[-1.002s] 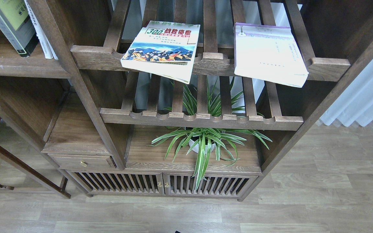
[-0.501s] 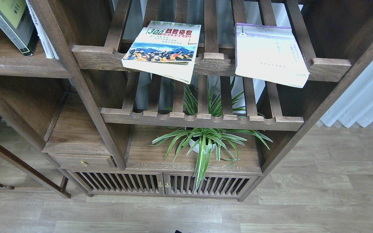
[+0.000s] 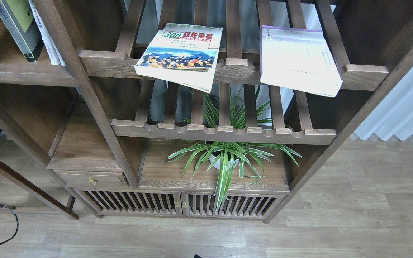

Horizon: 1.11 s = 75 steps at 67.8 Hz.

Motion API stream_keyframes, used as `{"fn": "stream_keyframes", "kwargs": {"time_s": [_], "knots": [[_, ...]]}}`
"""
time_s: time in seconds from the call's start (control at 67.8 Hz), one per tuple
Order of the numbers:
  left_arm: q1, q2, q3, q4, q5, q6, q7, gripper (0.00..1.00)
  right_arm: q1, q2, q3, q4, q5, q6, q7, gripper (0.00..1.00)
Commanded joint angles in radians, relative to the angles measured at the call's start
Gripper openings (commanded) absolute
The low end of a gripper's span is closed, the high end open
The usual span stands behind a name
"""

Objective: Organize books on shelf
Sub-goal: 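Stand the green book upright among the books and withdraw the left gripper, then raise the right gripper to the white book on the upper shelf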

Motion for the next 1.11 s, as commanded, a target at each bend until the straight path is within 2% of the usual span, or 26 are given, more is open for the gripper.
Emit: {"fn": "stream_keyframes", "kwargs": {"time_s": [0.0,0.103,0.265,0.59,0.604,0.737,1.091], "knots": [[0.0,-0.031,0.001,0.0,-0.031,0.0,-0.049,0.72,0.0,0.0,0.001,0.0,0.0,0.0,0.0,1.0],[0.002,-0.051,0.006,0.0,-0.051,0.0,-0.057,0.74,0.0,0.0,0.001,0.001,0.0,0.0,0.0,1.0],[0.003,-0.112,0.009,0.0,-0.109,0.0,-0.066,0.84,0.0,0.0,0.001,0.001,0.0,0.0,0.0,1.0],[0.002,-0.146,0.01,-0.001,-0.12,0.0,-0.132,0.86,0.0,0.0,0.001,0.0,0.0,0.0,0.0,1.0],[0.002,-0.146,0.007,-0.011,-0.12,0.0,-0.144,0.86,0.0,0.0,0.001,0.0,0.0,0.0,0.0,1.0],[0.009,-0.146,-0.002,-0.054,-0.121,0.0,-0.164,0.87,0.0,0.0,-0.001,0.0,0.0,0.0,0.0,1.0],[0.14,-0.132,-0.016,-0.166,-0.13,0.0,-0.153,0.87,0.0,0.0,-0.001,0.0,0.0,0.0,0.0,1.0]]}}
